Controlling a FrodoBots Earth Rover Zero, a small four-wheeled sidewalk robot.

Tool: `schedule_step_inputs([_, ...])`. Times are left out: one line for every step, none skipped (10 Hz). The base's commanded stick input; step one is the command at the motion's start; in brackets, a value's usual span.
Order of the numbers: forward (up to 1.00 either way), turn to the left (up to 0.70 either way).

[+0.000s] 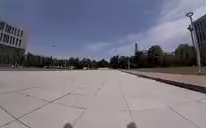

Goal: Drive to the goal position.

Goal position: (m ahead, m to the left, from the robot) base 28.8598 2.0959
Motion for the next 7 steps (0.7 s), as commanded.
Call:
schedule_step_inputs([0.45,0.03])
schedule_step_inputs([0.45,0.03])
schedule_step_inputs([0.45,0.03])
schedule_step_inputs([0.45,0.03])
schedule_step_inputs([0.45,0.03])
schedule_step_inputs([0.45,0.03])
schedule_step_inputs([0.45,0.03])
